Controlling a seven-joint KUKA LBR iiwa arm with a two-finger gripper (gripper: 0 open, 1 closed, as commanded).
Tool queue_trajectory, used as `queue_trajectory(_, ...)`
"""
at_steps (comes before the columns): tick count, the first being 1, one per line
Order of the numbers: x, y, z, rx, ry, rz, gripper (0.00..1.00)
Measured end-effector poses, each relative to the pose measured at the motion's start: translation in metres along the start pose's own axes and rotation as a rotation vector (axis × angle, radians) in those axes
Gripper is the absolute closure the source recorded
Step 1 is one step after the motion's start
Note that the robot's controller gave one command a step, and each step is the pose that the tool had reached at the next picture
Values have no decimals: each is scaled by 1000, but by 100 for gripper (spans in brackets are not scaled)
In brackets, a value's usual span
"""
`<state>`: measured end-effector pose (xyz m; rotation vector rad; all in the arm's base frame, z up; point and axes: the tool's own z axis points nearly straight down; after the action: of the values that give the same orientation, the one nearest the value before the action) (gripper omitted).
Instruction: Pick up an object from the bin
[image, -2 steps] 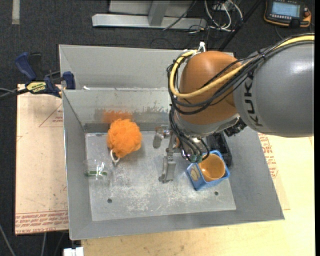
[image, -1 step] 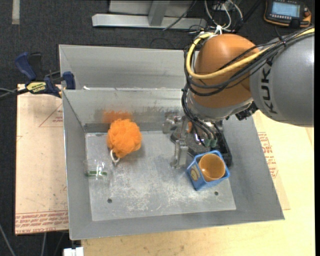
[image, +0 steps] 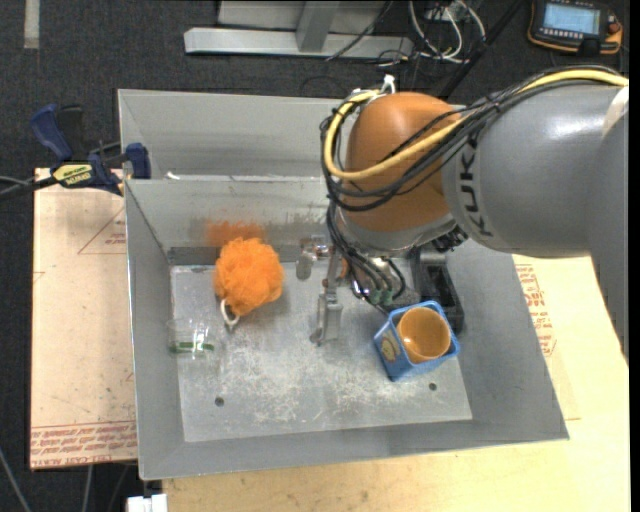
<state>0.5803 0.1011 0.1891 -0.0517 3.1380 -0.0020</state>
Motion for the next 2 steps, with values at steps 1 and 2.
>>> queue_trajectory(1, -38, 24, 41, -11, -11, 37, 0)
queue_trajectory(2, -35, 28, 81, -1, -10, -26, 0)
